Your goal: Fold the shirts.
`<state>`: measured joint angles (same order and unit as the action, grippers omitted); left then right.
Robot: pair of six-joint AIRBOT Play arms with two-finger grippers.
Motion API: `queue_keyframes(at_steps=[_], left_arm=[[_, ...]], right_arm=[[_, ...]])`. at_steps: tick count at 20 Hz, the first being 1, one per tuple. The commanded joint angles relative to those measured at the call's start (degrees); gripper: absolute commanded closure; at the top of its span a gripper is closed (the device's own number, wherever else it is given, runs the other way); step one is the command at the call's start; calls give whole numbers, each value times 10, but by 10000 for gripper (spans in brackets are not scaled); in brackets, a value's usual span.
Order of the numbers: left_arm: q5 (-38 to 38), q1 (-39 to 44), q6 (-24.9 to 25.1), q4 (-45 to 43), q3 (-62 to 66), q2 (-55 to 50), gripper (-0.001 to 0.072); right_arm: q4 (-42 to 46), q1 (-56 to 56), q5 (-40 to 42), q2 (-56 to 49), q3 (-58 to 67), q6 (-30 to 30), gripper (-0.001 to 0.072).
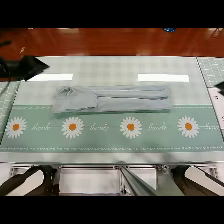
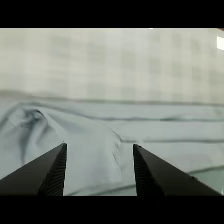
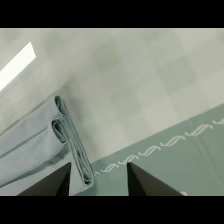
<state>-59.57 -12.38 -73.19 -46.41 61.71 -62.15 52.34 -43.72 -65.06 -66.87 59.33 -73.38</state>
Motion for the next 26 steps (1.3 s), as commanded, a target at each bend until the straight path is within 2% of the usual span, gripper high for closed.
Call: queue_keyframes(at_steps=[1,3,6,10,26], left_arm=[[78,45,11,-1,-154,103,199],[75,59,9,-1,-191,101,199],[77,65,5,0,-203,89,199],[86,64,3,0,-202,87,200],[64,65,-6,0,-202,87,200]], right_arm=[[-56,-21,83,18,-140,23,295],[-126,-21,75,-30,-169,61,295],[-170,10,62,-104,-168,77,295],[-225,79,92,-172,-160,89,295],[-267,229,92,-311,5,55,295]])
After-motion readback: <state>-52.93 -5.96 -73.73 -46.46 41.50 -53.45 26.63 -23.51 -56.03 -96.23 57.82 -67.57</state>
